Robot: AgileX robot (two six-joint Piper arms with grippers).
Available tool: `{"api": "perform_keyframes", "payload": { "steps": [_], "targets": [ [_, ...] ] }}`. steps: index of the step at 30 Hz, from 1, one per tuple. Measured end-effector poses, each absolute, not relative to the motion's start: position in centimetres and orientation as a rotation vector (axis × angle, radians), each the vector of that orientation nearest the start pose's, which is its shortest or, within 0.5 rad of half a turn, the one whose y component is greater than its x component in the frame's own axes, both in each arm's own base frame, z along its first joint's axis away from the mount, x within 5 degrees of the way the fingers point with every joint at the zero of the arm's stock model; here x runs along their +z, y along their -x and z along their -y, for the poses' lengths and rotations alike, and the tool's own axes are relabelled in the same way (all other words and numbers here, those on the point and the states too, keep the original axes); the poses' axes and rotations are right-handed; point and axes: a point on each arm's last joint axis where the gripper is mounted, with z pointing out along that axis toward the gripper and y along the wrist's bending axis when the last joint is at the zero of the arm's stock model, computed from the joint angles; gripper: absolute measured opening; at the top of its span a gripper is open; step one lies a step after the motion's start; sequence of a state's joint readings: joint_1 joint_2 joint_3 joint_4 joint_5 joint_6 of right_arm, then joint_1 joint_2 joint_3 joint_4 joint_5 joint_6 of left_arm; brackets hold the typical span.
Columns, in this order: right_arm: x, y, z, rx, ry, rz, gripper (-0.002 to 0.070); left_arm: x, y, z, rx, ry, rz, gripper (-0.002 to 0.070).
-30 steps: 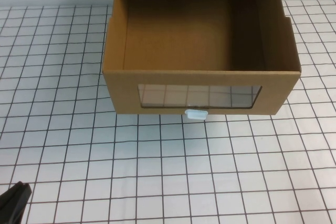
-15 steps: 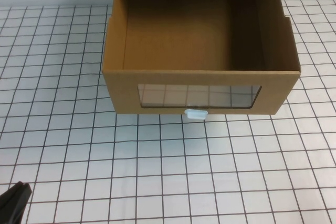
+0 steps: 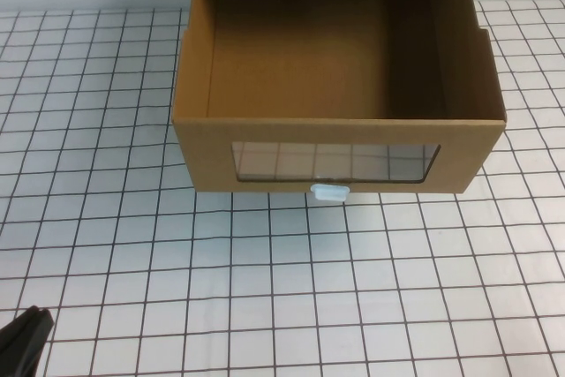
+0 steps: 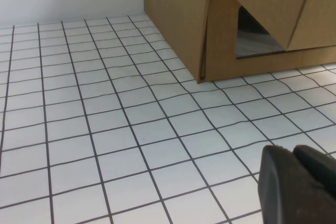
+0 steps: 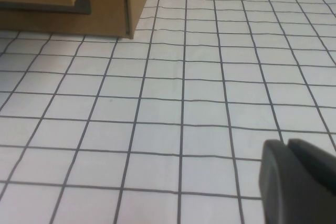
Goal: Open the shoe box
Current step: 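Pull the top drawer of the cardboard box fully open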
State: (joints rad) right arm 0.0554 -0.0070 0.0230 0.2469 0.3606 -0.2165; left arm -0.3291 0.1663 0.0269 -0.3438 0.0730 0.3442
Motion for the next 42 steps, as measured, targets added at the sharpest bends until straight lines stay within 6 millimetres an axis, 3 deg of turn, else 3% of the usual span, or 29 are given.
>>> {"api": "perform_keyframes", "payload": {
  "steps": [15, 25, 37, 42],
  "targets": [
    [17.4, -5.2, -1.1, 0.133, 0.095, -1.848, -0.0013, 18.7, -6.5, 2.4, -0.25, -0.316, -1.721, -0.0003],
    [17.4, -5.2, -1.1, 0.133, 0.095, -1.848, -0.0013, 20.5, -5.7, 0.7, -0.045, -0.147, -1.492, -0.0003],
    [17.4, -5.2, -1.1, 0.135, 0.094, -1.847, -0.0014, 17.4, -5.3, 0.5, -0.021, -0.123, -1.836, -0.0003],
    [17.4, -5.2, -1.1, 0.133, 0.095, -1.846, -0.0013, 17.0, -5.2, 0.4, -0.016, -0.129, -1.876, -0.0003]
  ]
}}
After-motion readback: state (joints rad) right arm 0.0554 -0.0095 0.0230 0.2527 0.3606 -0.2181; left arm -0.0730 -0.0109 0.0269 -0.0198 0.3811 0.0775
